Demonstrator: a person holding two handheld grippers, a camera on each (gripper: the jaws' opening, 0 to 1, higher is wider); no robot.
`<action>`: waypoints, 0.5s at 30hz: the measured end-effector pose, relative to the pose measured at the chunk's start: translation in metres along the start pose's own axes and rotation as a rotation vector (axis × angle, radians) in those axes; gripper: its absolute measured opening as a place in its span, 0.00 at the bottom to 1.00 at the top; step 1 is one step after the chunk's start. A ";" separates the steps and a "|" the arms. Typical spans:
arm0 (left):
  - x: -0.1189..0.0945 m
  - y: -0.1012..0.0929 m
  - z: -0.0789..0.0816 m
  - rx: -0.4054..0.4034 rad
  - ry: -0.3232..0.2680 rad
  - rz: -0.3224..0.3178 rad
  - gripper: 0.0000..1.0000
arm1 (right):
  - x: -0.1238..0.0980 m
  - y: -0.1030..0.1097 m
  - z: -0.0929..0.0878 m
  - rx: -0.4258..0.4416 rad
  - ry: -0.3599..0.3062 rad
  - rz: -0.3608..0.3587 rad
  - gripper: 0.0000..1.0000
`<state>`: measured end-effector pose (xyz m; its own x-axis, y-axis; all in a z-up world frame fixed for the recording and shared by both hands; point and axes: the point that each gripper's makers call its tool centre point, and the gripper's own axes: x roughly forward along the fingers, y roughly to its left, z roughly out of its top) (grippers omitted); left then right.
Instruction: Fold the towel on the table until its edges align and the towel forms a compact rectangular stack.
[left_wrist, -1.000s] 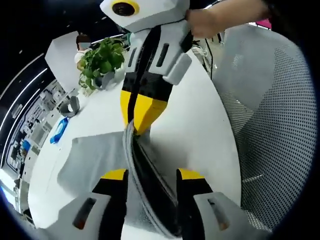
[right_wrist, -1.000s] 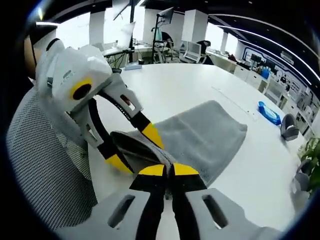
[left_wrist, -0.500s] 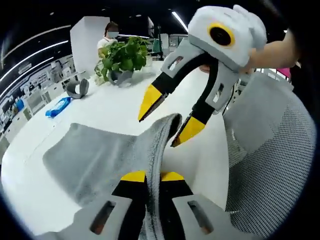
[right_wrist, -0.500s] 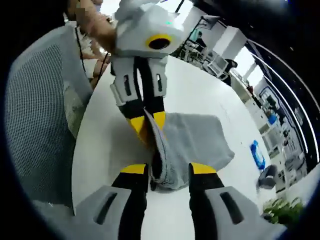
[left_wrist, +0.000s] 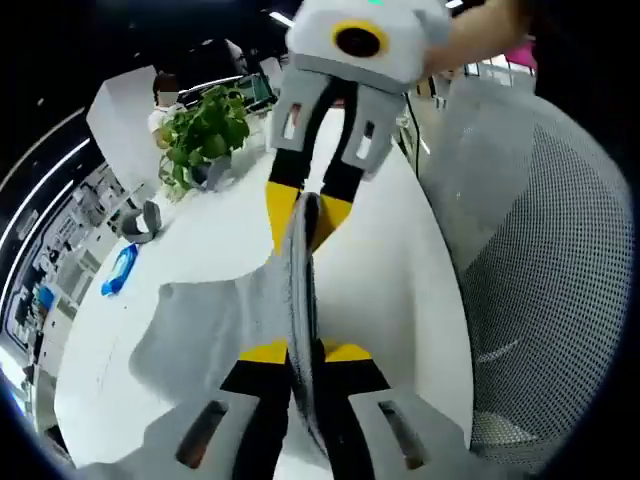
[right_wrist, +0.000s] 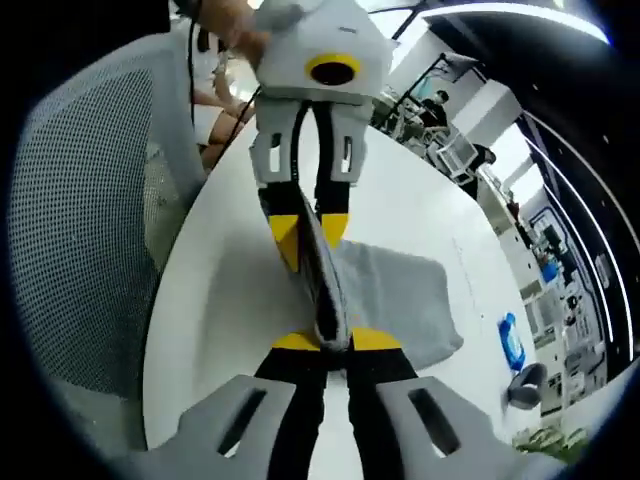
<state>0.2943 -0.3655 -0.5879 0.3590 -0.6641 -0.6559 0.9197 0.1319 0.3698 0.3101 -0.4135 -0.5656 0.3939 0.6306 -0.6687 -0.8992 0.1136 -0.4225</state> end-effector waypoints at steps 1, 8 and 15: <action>-0.002 0.000 -0.002 -0.001 0.002 0.011 0.11 | -0.001 -0.001 -0.001 0.035 -0.001 0.002 0.04; -0.018 0.005 -0.020 -0.096 -0.042 0.073 0.13 | -0.006 -0.006 -0.003 0.206 -0.053 0.004 0.03; -0.014 -0.009 -0.034 -0.112 -0.022 0.063 0.16 | -0.002 -0.006 0.004 0.373 -0.093 0.011 0.03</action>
<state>0.2865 -0.3323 -0.6043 0.4138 -0.6681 -0.6184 0.9080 0.2542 0.3329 0.3136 -0.4128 -0.5592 0.3804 0.6985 -0.6062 -0.9176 0.3670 -0.1530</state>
